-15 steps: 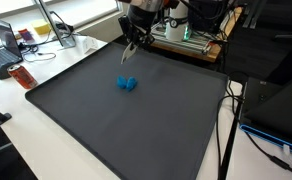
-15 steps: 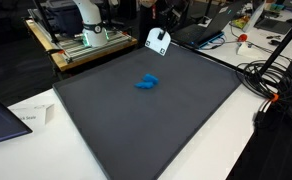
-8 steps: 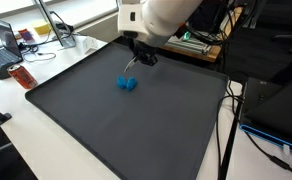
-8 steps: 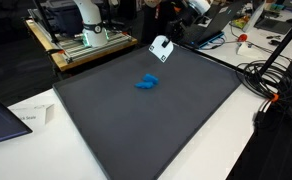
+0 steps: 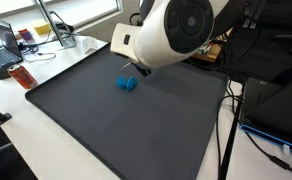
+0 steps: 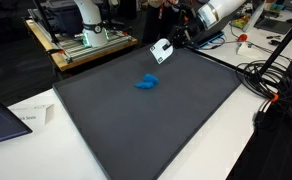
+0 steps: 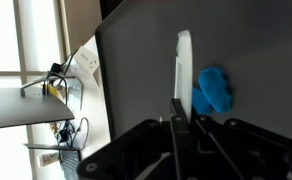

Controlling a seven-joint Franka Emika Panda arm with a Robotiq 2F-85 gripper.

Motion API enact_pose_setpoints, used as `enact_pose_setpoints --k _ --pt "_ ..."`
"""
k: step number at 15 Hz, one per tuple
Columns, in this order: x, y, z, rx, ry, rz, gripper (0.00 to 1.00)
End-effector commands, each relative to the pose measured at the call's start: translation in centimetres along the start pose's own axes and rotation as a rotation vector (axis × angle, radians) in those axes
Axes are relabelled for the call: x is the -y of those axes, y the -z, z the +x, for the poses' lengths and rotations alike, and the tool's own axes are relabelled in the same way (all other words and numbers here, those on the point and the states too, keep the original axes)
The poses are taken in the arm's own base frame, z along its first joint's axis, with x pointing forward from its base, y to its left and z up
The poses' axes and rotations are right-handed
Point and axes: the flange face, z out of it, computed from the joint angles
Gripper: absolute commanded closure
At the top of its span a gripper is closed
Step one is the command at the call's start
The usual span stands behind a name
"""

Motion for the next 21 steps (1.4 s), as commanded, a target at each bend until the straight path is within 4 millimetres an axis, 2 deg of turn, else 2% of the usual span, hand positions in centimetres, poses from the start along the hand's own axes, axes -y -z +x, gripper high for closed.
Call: enact_pose_setpoints --k 1,6,14,18,21 --pt "1.7 0.3 1.0 0.090 -0.078 -0.063 0.99" --pt "4.1 -0.8 2.1 0.154 -0.163 -0.099 0.99" --pt "8.0 -1.8 2.7 0.055 -0.271 -0.164 0.99" --pt "7.5 -1.8 2.7 0.039 -0.230 -0.226 0.99" --pt "6.3 -0.4 3.1 0.019 -0.124 -0.185 0.99"
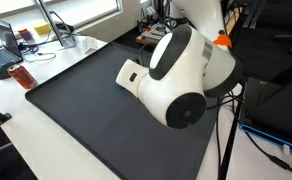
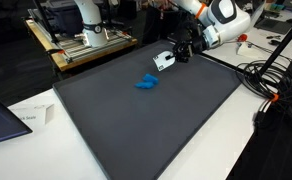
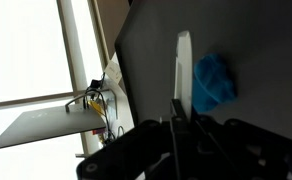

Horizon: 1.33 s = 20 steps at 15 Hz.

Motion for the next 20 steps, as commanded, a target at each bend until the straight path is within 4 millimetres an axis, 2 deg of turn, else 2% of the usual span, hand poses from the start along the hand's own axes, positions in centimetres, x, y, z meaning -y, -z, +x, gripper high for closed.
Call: enact_pose_setpoints --k 1,3,9,15,20 --pt "-2.2 1.5 1.0 -0.017 0.131 0.046 0.99" --pt "-3.1 1.7 1.8 -0.011 0.190 0.076 0.99" --pt "-5.7 1.5 5.7 0.000 0.387 0.276 0.99" --pt "-7.2 -0.6 10.3 -0.006 0.542 0.489 0.99" --pt "-8.8 -3.1 14.2 -0.027 0.638 0.634 0.99"
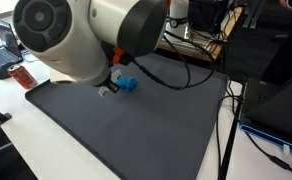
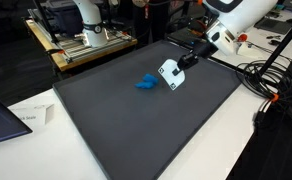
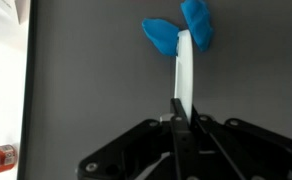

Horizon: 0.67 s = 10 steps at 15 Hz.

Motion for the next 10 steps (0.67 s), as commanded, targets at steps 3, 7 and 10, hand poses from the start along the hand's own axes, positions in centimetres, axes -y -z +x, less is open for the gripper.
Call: enact_pose_setpoints --k 3,7,10 --pt "-5.0 0.2 1.3 -0.054 0.146 0.182 0.99" --pt "-8.2 0.4 2.2 -0.130 0.239 0.264 0.99" --pt "-10.0 0.4 2.9 -0.187 0.281 0.323 0.99"
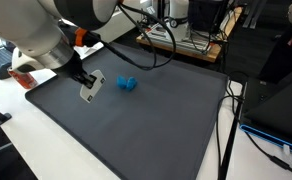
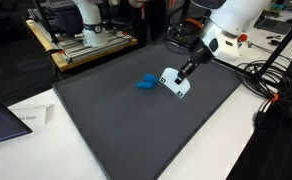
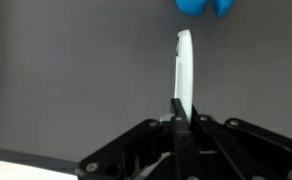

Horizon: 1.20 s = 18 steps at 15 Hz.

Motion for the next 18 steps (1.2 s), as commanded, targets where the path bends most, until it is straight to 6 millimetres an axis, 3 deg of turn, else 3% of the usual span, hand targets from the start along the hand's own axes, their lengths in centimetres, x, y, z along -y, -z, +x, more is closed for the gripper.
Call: enact_pose_setpoints --k 1,5,18 --pt "-1.8 0.9 0.0 -0.068 0.072 0.098 0.99" --pt "-3.6 0.9 0.4 -0.147 0.144 0.148 0.99" --pt "-6.5 0.4 -5.5 -0.074 0.242 0.332 0.99"
